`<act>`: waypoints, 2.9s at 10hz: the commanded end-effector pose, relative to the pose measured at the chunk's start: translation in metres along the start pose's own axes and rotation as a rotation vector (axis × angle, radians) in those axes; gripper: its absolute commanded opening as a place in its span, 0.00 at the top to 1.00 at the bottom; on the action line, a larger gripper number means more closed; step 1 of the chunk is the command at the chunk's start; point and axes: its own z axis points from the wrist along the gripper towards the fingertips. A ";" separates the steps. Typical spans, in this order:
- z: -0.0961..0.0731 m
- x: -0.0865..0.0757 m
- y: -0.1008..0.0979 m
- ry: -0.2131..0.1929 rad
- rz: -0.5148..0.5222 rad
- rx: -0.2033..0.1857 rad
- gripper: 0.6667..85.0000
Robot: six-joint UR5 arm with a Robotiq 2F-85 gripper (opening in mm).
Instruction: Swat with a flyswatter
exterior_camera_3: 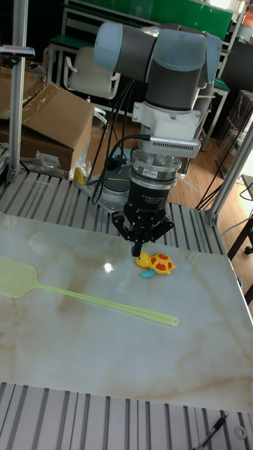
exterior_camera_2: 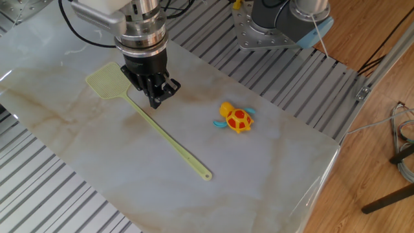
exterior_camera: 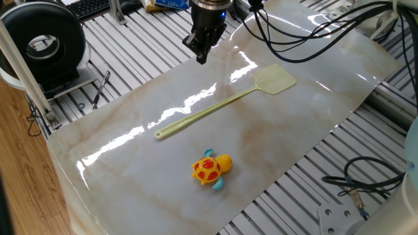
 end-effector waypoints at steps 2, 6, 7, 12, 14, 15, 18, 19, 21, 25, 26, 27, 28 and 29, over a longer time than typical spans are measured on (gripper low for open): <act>-0.001 -0.011 -0.002 -0.049 0.026 0.000 0.99; -0.006 -0.049 -0.023 -0.192 -0.103 0.092 0.99; -0.004 -0.040 -0.016 -0.159 -0.090 0.059 0.99; 0.030 -0.028 0.031 -0.068 -0.074 -0.013 0.90; 0.030 -0.010 0.005 0.007 -0.178 0.082 0.96; 0.030 -0.008 0.006 0.018 -0.250 0.077 0.83; 0.067 -0.018 0.007 0.023 -0.389 0.072 0.43; 0.081 -0.018 0.015 0.008 -0.391 0.047 0.42; 0.081 -0.003 0.012 0.063 -0.508 0.038 0.40; 0.109 -0.011 0.004 0.106 -0.691 0.143 0.39; 0.123 -0.011 0.008 0.110 -0.711 0.144 0.39; 0.129 -0.008 0.013 0.104 -0.721 0.114 0.39; 0.130 -0.003 0.018 0.116 -0.759 0.087 0.40; 0.130 0.000 0.022 0.127 -0.827 0.065 0.40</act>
